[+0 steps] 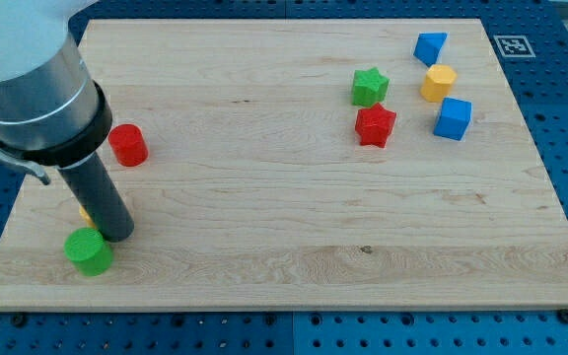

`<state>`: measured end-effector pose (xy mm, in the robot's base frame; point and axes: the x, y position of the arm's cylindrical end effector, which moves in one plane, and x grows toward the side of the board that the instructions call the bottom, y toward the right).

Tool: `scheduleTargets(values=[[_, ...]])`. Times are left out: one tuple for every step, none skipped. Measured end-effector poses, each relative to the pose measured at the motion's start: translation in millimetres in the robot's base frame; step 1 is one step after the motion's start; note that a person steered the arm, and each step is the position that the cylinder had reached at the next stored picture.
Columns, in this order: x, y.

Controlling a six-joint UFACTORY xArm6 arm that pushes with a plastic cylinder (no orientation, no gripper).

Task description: Move your arm near to the blue cube

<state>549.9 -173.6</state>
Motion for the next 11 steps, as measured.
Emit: scheduleTargets(values=[[0, 56], [-5, 128], [-29, 189], [-47, 257], [-72, 324], [-82, 378], [-87, 413], [-121, 431], [-150, 431], [-162, 431], [-161, 430]])
